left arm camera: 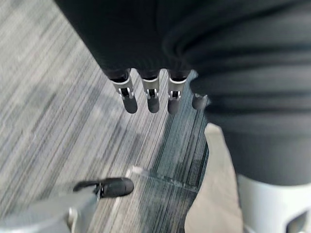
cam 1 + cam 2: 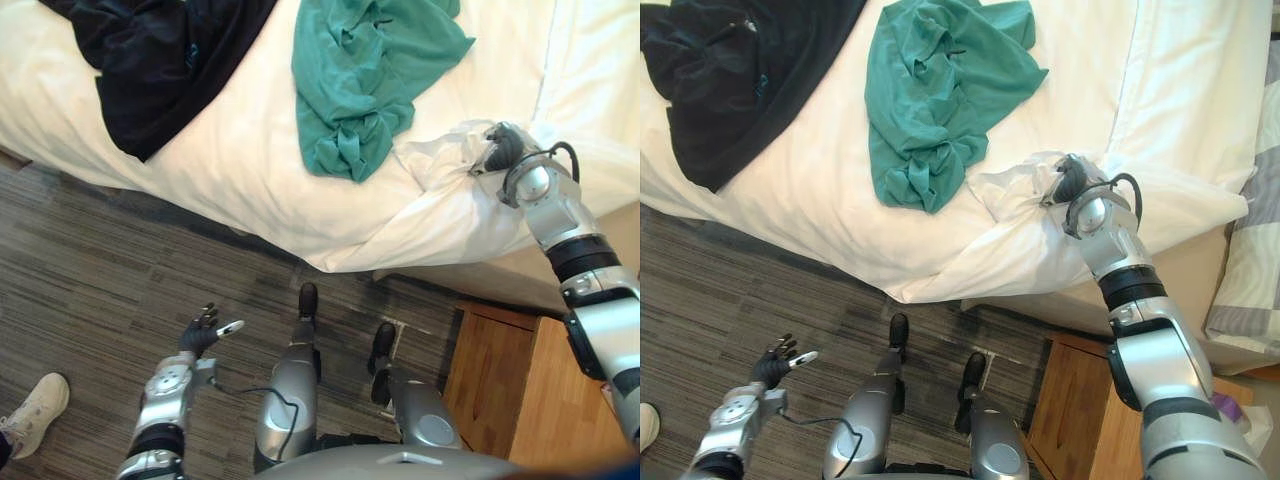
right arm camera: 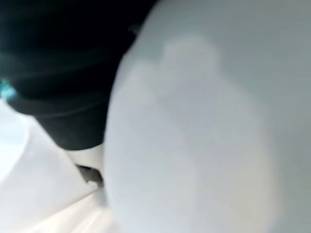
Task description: Tidy the bed and pick cloth on bed and put in laundry
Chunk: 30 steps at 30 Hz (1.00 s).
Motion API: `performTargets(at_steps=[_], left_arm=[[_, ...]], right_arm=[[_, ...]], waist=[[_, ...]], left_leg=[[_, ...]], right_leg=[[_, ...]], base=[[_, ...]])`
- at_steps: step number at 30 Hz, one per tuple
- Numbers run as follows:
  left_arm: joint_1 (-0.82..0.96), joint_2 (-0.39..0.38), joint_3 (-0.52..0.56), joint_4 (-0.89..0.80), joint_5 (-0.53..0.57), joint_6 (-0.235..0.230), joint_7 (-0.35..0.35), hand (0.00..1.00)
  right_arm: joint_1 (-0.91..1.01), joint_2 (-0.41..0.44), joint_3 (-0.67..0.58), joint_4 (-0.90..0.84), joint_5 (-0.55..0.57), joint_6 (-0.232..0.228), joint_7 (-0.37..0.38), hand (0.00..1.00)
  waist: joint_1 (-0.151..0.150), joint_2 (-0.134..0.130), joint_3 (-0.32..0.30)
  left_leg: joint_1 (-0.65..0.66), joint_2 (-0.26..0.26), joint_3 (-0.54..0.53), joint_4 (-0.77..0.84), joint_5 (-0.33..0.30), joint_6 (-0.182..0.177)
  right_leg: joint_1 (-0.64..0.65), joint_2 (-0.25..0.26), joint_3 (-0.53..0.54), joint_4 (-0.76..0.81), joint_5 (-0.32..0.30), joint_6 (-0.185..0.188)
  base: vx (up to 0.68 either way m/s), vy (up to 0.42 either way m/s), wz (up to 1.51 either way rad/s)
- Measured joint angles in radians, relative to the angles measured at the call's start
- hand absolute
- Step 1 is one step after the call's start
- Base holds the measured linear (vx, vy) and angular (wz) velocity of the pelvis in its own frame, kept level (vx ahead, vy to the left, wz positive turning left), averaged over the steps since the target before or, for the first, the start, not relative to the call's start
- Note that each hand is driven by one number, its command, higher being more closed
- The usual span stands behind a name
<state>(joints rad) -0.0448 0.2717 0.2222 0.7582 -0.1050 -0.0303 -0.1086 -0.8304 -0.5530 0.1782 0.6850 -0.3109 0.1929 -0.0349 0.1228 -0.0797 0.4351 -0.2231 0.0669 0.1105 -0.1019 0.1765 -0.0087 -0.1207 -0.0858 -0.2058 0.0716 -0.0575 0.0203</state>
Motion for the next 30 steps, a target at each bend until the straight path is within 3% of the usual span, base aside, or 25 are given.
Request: performTargets(at_steps=[3, 6, 9, 11, 15, 16, 18, 22, 28, 30], left_arm=[[0.006, -0.047, -0.028, 0.000, 0.018, 0.048, 0.053, 0.00], [0.034, -0.078, -0.030, -0.033, 0.019, 0.063, 0.098, 0.00], [0.054, -0.094, -0.042, -0.034, 0.021, 0.093, 0.128, 0.00], [0.099, -0.118, -0.064, -0.037, 0.048, 0.127, 0.143, 0.00], [0.159, -0.167, -0.068, -0.034, 0.080, 0.148, 0.158, 0.00], [0.168, -0.175, -0.075, -0.025, 0.081, 0.148, 0.158, 0.00], [0.190, -0.182, -0.105, -0.020, 0.081, 0.144, 0.158, 0.00], [0.194, -0.188, -0.104, 0.011, 0.077, 0.123, 0.155, 0.00], [0.221, -0.211, -0.055, 0.025, 0.062, 0.105, 0.143, 0.00], [0.222, -0.232, -0.011, 0.048, 0.049, 0.104, 0.119, 0.00]], right_arm=[[0.126, 0.087, -0.115, -0.062, 0.211, 0.007, -0.147, 1.00], [0.290, 0.180, -0.219, -0.197, 0.300, -0.008, -0.236, 1.00], [0.437, 0.245, -0.277, -0.314, 0.314, -0.018, -0.268, 1.00], [0.588, 0.292, -0.301, -0.398, 0.318, -0.026, -0.298, 1.00], [0.774, 0.345, -0.332, -0.480, 0.300, -0.054, -0.302, 1.00], [0.806, 0.355, -0.334, -0.497, 0.286, -0.069, -0.302, 0.00], [0.855, 0.387, -0.355, -0.508, 0.285, -0.097, -0.303, 0.00], [0.910, 0.469, -0.403, -0.491, 0.328, -0.138, -0.324, 0.00], [0.991, 0.594, -0.500, -0.320, 0.658, -0.254, -0.309, 0.00], [1.014, 0.621, -0.547, -0.260, 0.781, -0.321, -0.275, 0.00]], waist=[[-0.004, -0.015, -0.006], [-0.019, -0.041, -0.024], [-0.032, -0.068, -0.057], [-0.070, -0.081, -0.106], [-0.103, -0.059, -0.193], [-0.115, -0.040, -0.205], [-0.134, -0.012, -0.244], [-0.136, 0.009, -0.258], [-0.162, 0.015, -0.284], [-0.161, 0.029, -0.295]], left_leg=[[0.036, 0.004, 0.002, -0.002, -0.006, -0.008], [0.065, 0.007, 0.020, -0.002, -0.014, -0.016], [0.086, 0.003, 0.047, -0.003, -0.025, -0.019], [0.114, -0.001, 0.062, -0.003, -0.038, -0.015], [0.161, -0.013, 0.101, -0.003, -0.063, -0.011], [0.179, -0.018, 0.104, -0.003, -0.068, -0.008], [0.191, -0.024, 0.116, -0.004, -0.076, -0.005], [0.224, -0.028, 0.130, -0.004, -0.089, -0.004], [0.281, -0.027, 0.177, -0.004, -0.116, -0.011], [0.311, -0.024, 0.209, -0.004, -0.134, -0.017]], right_leg=[[0.033, 0.004, 0.001, 0.002, 0.000, 0.000], [0.054, 0.005, 0.015, 0.002, 0.000, 0.000], [0.062, -0.001, 0.046, 0.002, -0.009, 0.009], [0.083, -0.008, 0.060, 0.000, -0.015, 0.016], [0.111, -0.020, 0.105, -0.004, -0.031, 0.036], [0.129, -0.026, 0.108, -0.007, -0.033, 0.040], [0.137, -0.033, 0.112, -0.014, -0.037, 0.048], [0.167, -0.037, 0.130, -0.024, -0.038, 0.052], [0.209, -0.039, 0.163, -0.034, -0.033, 0.046], [0.229, -0.040, 0.178, -0.036, -0.034, 0.048]], base=[[0.04, -0.020, -0.02], [0.01, -0.005, -0.14], [0.01, 0.008, -0.29], [0.03, 0.020, -0.20], [0.05, 0.028, -0.30], [0.04, 0.041, -0.18], [0.04, 0.035, -0.11], [0.06, 0.015, -0.10], [0.09, 0.001, -0.22], [0.07, 0.001, -0.40]])
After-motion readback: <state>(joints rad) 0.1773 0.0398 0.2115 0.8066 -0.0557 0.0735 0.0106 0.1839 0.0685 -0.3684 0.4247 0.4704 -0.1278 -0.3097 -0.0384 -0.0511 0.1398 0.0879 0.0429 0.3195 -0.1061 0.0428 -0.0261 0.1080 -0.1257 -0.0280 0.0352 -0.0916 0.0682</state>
